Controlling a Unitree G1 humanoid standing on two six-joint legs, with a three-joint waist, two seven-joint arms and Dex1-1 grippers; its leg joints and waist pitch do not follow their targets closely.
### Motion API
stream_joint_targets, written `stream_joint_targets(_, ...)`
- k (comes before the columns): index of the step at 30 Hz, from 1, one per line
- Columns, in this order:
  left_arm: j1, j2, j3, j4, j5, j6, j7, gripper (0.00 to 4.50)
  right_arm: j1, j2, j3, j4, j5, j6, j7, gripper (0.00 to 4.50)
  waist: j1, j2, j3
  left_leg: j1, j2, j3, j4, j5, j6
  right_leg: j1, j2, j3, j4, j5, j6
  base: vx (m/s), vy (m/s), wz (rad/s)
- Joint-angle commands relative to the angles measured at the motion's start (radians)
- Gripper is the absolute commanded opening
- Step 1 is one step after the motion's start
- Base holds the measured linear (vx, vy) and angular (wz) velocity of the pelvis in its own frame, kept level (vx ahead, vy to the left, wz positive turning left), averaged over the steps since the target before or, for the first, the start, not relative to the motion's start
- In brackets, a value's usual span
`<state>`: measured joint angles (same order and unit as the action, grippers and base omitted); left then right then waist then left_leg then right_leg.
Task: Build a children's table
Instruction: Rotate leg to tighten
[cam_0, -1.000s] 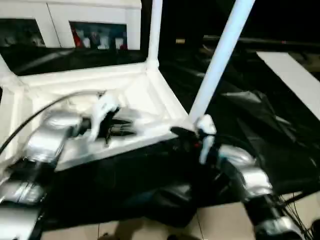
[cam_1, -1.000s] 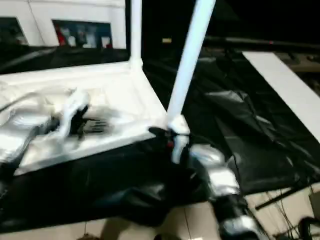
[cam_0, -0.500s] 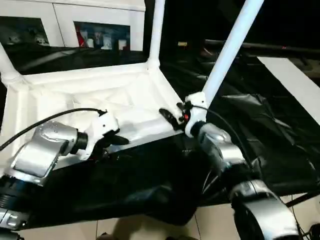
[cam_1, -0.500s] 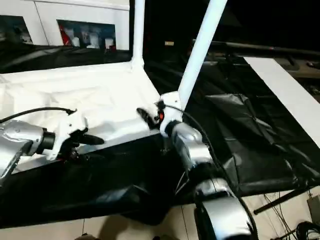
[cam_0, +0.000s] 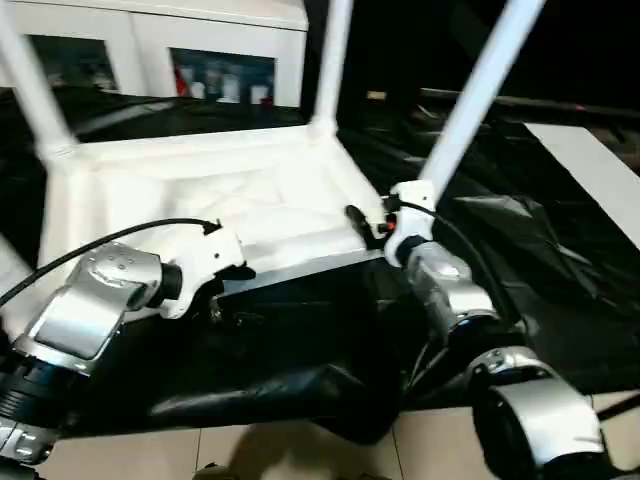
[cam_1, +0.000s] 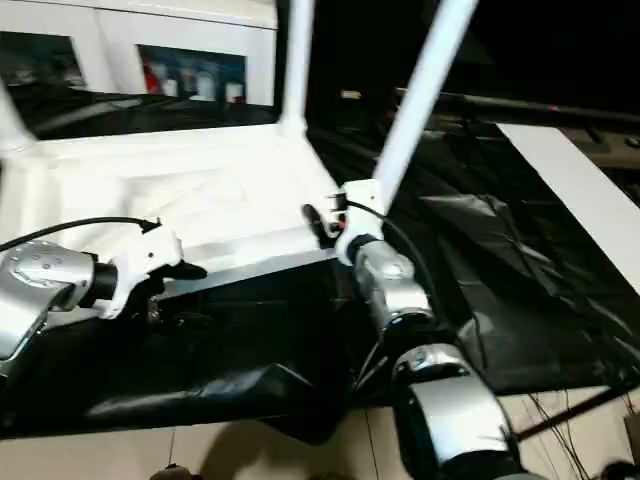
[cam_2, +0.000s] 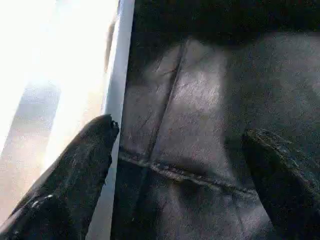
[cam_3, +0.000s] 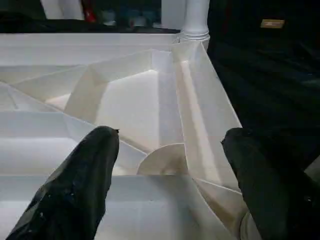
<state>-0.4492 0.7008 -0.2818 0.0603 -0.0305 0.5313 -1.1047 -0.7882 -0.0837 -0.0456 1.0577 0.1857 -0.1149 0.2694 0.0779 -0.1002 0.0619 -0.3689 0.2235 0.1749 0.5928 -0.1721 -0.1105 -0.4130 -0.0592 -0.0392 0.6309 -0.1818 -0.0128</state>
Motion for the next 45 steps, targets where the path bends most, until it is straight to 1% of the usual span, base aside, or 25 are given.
stream_joint_targets(1, 0.008, 0.029, -0.004, 0.062, 0.068, 0.023, 0.038, 4.49, 0.000, -0.098, -0.087, 0.021, 0.001, -0.021, -0.077, 3.71, -0.015, 0.028, -0.066, 0.024, 0.004, 0.012, -0.070, -0.255, -0.050, 0.030, -0.050, 0.038, -0.070, -0.235, -0.150, 0.000, 0.000, 0.00)
stream_joint_targets(2, 0.010, 0.029, -0.008, 0.066, 0.076, 0.018, 0.041, 4.49, 0.000, -0.120, -0.094, 0.028, -0.001, -0.030, -0.087, 3.71, -0.010, 0.029, -0.068, 0.021, 0.004, 0.012, -0.070, -0.232, -0.052, 0.034, -0.049, 0.038, -0.066, -0.209, -0.149, 0.000, 0.000, 0.00)
stream_joint_targets(5, 0.012, 0.025, -0.008, 0.069, 0.077, 0.016, 0.044, 4.49, 0.000, -0.151, -0.103, 0.041, -0.001, -0.040, -0.102, 3.71, 0.000, 0.026, -0.072, 0.023, 0.002, 0.017, -0.066, -0.196, -0.048, 0.035, -0.046, 0.037, -0.060, -0.145, -0.158, 0.000, 0.000, 0.00)
stream_joint_targets(7, 0.013, 0.020, -0.010, 0.073, 0.077, 0.012, 0.047, 4.49, 0.001, -0.175, -0.111, 0.052, 0.001, -0.046, -0.109, 3.71, -0.001, 0.026, -0.073, 0.019, 0.000, 0.017, -0.065, -0.187, -0.047, 0.038, -0.044, 0.037, -0.057, -0.129, -0.159, 0.000, 0.000, 0.00)
stream_joint_targets(8, 0.010, 0.015, -0.017, 0.084, 0.077, 0.004, 0.056, 4.49, 0.001, -0.197, -0.113, 0.064, 0.001, -0.054, -0.110, 3.71, 0.000, 0.027, -0.076, 0.015, -0.001, 0.016, -0.063, -0.166, -0.046, 0.044, -0.044, 0.036, -0.054, -0.100, -0.156, 0.000, 0.000, 0.00)
stream_joint_targets(10, 0.009, 0.014, -0.020, 0.087, 0.077, 0.002, 0.058, 4.49, 0.001, -0.202, -0.113, 0.067, 0.001, -0.055, -0.110, 3.71, -0.001, 0.023, -0.078, 0.011, -0.003, 0.016, -0.061, -0.144, -0.039, 0.048, -0.043, 0.036, -0.050, -0.067, -0.160, 0.000, 0.000, 0.00)
stream_joint_targets(12, 0.002, 0.008, -0.028, 0.102, 0.077, -0.009, 0.074, 4.49, -0.002, -0.239, -0.121, 0.083, -0.003, -0.064, -0.113, 3.71, -0.004, 0.020, -0.076, 0.004, -0.005, 0.016, -0.060, -0.142, -0.036, 0.051, -0.044, 0.035, -0.051, -0.065, -0.161, 0.000, 0.000, 0.00)
stream_joint_targets(17, 0.010, 0.004, -0.009, 0.086, 0.056, -0.024, 0.060, 4.49, -0.008, -0.272, -0.130, 0.096, -0.006, -0.070, -0.088, 3.71, -0.013, 0.018, -0.074, 0.005, -0.004, 0.015, -0.058, -0.184, -0.031, 0.048, -0.046, 0.034, -0.060, -0.147, -0.159, 0.000, 0.000, 0.00)
stream_joint_targets(21, 0.044, -0.004, 0.066, 0.004, -0.057, 0.012, -0.006, 4.49, -0.008, -0.267, -0.113, 0.094, -0.011, -0.075, -0.024, 3.71, -0.023, 0.019, -0.077, 0.000, -0.002, 0.012, -0.057, -0.175, -0.027, 0.052, -0.048, 0.033, -0.053, -0.117, -0.178, 0.000, 0.000, 0.00)
stream_joint_targets(23, 0.087, 0.025, 0.140, -0.080, -0.160, 0.097, -0.061, 4.49, 0.007, -0.244, -0.087, 0.081, -0.028, -0.087, 0.033, 3.71, -0.028, 0.018, -0.076, 0.000, -0.001, 0.013, -0.056, -0.173, -0.019, 0.050, -0.047, 0.032, -0.050, -0.101, -0.194, 0.000, 0.000, 0.00)
stream_joint_targets(26, 0.116, 0.057, 0.202, -0.112, -0.211, 0.145, -0.075, 4.49, 0.026, -0.221, -0.066, 0.066, -0.038, -0.103, 0.065, 3.71, -0.041, 0.017, -0.074, -0.004, -0.002, 0.013, -0.056, -0.165, -0.008, 0.050, -0.044, 0.032, -0.051, -0.097, -0.200, 0.000, 0.000, 0.00)
stream_joint_targets(27, 0.129, 0.070, 0.232, -0.109, -0.224, 0.153, -0.077, 4.49, 0.035, -0.211, -0.062, 0.061, -0.039, -0.104, 0.064, 3.71, -0.043, 0.018, -0.073, -0.002, -0.002, 0.013, -0.056, -0.167, -0.006, 0.048, -0.043, 0.031, -0.054, -0.107, -0.198, 0.000, 0.000, 0.00)
stream_joint_targets(28, 0.161, 0.100, 0.296, -0.102, -0.248, 0.170, -0.081, 4.49, 0.058, -0.191, -0.060, 0.048, -0.035, -0.103, 0.056, 3.71, -0.046, 0.020, -0.071, 0.000, -0.001, 0.013, -0.056, -0.181, -0.008, 0.047, -0.043, 0.032, -0.055, -0.127, -0.195, 0.000, 0.000, 0.00)
stream_joint_targets(29, 0.172, 0.110, 0.316, -0.099, -0.254, 0.176, -0.083, 4.49, 0.067, -0.184, -0.061, 0.043, -0.033, -0.102, 0.051, 3.71, -0.048, 0.020, -0.068, 0.001, -0.001, 0.013, -0.059, -0.199, -0.012, 0.045, -0.044, 0.032, -0.059, -0.155, -0.187, 0.000, 0.000, 0.00)
stream_joint_targets(30, 0.173, 0.111, 0.318, -0.099, -0.254, 0.177, -0.083, 4.49, 0.068, -0.183, -0.061, 0.042, -0.033, -0.102, 0.051, 3.71, -0.048, 0.022, -0.069, 0.003, 0.000, 0.012, -0.059, -0.206, -0.014, 0.044, -0.043, 0.032, -0.060, -0.167, -0.184, 0.000, 0.000, 0.00)
stream_joint_targets(31, 0.211, 0.140, 0.376, -0.105, -0.274, 0.201, -0.093, 4.49, 0.098, -0.167, -0.060, 0.029, -0.034, -0.106, 0.037, 3.71, -0.048, 0.023, -0.070, 0.006, 0.001, 0.012, -0.059, -0.212, -0.016, 0.041, -0.043, 0.033, -0.060, -0.170, -0.183, 0.000, 0.000, 0.00)
stream_joint_targets(32, 0.211, 0.140, 0.376, -0.105, -0.274, 0.201, -0.093, 4.49, 0.098, -0.167, -0.060, 0.029, -0.034, -0.106, 0.037, 3.71, -0.049, 0.024, -0.069, 0.006, 0.002, 0.011, -0.061, -0.207, -0.017, 0.041, -0.041, 0.033, -0.060, -0.160, -0.183, 0.000, 0.000, 0.00)
stream_joint_targets(34, 0.268, 0.169, 0.464, -0.107, -0.301, 0.219, -0.097, 4.49, 0.151, -0.145, -0.060, 0.007, -0.041, -0.120, 0.009, 3.71, -0.047, 0.027, -0.067, 0.007, 0.001, 0.012, -0.062, -0.203, -0.014, 0.040, -0.042, 0.034, -0.058, -0.131, -0.191, 0.000, 0.000, 0.00)
stream_joint_targets(38, 0.292, 0.184, 0.522, -0.075, -0.303, 0.207, -0.065, 4.49, 0.188, -0.135, -0.064, -0.004, -0.045, -0.124, 0.002, 3.71, -0.044, 0.029, -0.064, 0.015, 0.003, 0.012, -0.065, -0.254, -0.018, 0.033, -0.041, 0.033, -0.066, -0.187, -0.182, 0.000, 0.000, 0.00)
stream_joint_targets(39, 0.291, 0.183, 0.541, -0.053, -0.303, 0.181, -0.054, 4.49, 0.195, -0.132, -0.070, -0.007, -0.039, -0.118, -0.001, 3.71, -0.043, 0.031, -0.064, 0.015, 0.003, 0.009, -0.066, -0.275, -0.022, 0.034, -0.043, 0.033, -0.067, -0.215, -0.177, 0.000, 0.000, 0.00)
stream_joint_targets(41, 0.268, 0.169, 0.596, 0.029, -0.319, 0.112, -0.024, 4.49, 0.217, -0.122, -0.095, -0.026, -0.016, -0.094, -0.006, 3.71, -0.044, 0.027, -0.063, 0.012, -0.001, 0.007, -0.068, -0.298, -0.027, 0.036, -0.044, 0.033, -0.074, -0.265, -0.158, 0.000, 0.000, 0.00)
stream_joint_targets(42, 0.268, 0.169, 0.596, 0.029, -0.319, 0.112, -0.024, 4.49, 0.217, -0.122, -0.095, -0.026, -0.016, -0.094, -0.006, 3.71, -0.045, 0.027, -0.063, 0.012, -0.001, 0.006, -0.068, -0.299, -0.028, 0.036, -0.044, 0.034, -0.073, -0.268, -0.155, 0.000, 0.000, 0.00)
stream_joint_targets(43, 0.230, 0.141, 0.607, 0.102, -0.313, 0.004, 0.000, 4.49, 0.226, -0.125, -0.090, -0.031, -0.028, -0.084, -0.018, 3.71, -0.046, 0.023, -0.063, 0.010, 0.000, 0.005, -0.069, -0.296, -0.027, 0.036, -0.045, 0.034, -0.075, -0.272, -0.152, 0.000, 0.000, 0.00)
stream_joint_targets(44, 0.200, 0.115, 0.606, 0.143, -0.309, -0.059, 0.017, 4.49, 0.228, -0.127, -0.088, -0.029, -0.031, -0.079, -0.024, 3.71, -0.042, 0.027, -0.062, 0.019, -0.001, 0.007, -0.068, -0.311, -0.026, 0.029, -0.044, 0.034, -0.082, -0.284, -0.149, 0.000, 0.000, 0.00)
stream_joint_targets(45, 0.184, 0.099, 0.609, 0.162, -0.310, -0.086, 0.024, 4.49, 0.229, -0.127, -0.087, -0.030, -0.034, -0.074, -0.028, 3.71, -0.042, 0.027, -0.064, 0.020, 0.000, 0.007, -0.067, -0.310, -0.028, 0.030, -0.046, 0.035, -0.078, -0.271, -0.154, 0.000, 0.000, 0.00)
